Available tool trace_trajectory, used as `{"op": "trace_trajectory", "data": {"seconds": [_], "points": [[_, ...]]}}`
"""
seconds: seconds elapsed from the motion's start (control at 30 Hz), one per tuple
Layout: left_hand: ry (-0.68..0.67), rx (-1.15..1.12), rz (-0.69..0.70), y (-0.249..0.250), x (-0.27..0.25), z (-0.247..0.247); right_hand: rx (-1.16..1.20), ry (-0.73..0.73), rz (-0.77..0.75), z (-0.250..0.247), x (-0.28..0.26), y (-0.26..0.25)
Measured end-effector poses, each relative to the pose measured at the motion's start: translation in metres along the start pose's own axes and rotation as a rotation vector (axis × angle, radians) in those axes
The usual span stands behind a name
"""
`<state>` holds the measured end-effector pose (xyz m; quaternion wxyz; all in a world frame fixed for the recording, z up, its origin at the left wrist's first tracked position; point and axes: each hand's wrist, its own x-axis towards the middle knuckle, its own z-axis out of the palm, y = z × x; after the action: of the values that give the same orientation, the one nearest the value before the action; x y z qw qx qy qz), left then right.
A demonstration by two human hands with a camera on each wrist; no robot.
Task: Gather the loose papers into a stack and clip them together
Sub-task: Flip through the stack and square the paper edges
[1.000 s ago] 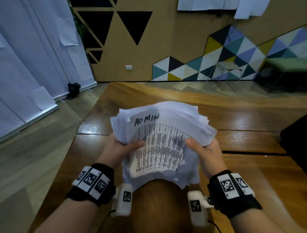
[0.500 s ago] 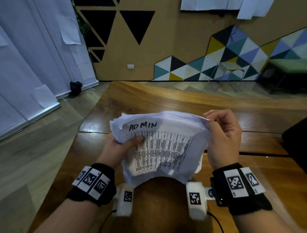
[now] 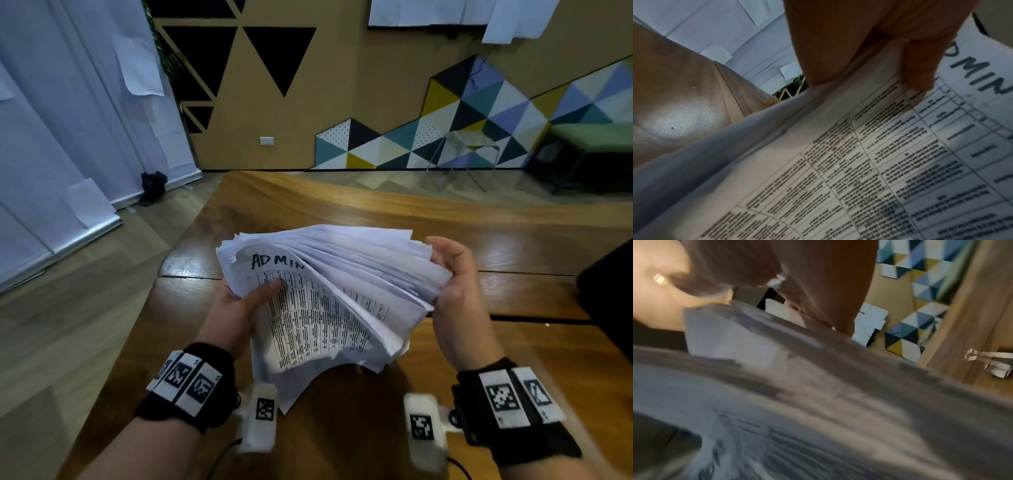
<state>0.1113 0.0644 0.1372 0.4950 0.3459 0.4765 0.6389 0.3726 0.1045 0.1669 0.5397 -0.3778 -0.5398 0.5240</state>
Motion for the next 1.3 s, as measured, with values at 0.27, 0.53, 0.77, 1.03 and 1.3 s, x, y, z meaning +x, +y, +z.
{"op": "trace_trajectory", "data": {"seconds": [0.27, 0.53, 0.77, 1.03, 1.3], "points": [[0.045, 0.102, 0.044, -0.004, -0.006, 0.003, -0.628, -0.263, -0.077, 0.012, -0.05, 0.035], [-0.066, 0.061, -0.11, 0.003, -0.002, -0.014, -0.183, -0.084, 0.212, -0.004, -0.006, 0.039], [-0.239, 0.0, -0.024, 0.011, 0.003, -0.012, -0.072, -0.06, 0.155, 0.002, -0.004, 0.026], [-0.085, 0.24, 0.061, 0.018, -0.008, -0.02, -0.335, -0.034, 0.227, 0.012, -0.016, 0.057], [-0.387, 1.08, 0.326, 0.09, -0.002, -0.005, -1.21, -0.412, -0.242, 0.038, 0.03, -0.017]]}}
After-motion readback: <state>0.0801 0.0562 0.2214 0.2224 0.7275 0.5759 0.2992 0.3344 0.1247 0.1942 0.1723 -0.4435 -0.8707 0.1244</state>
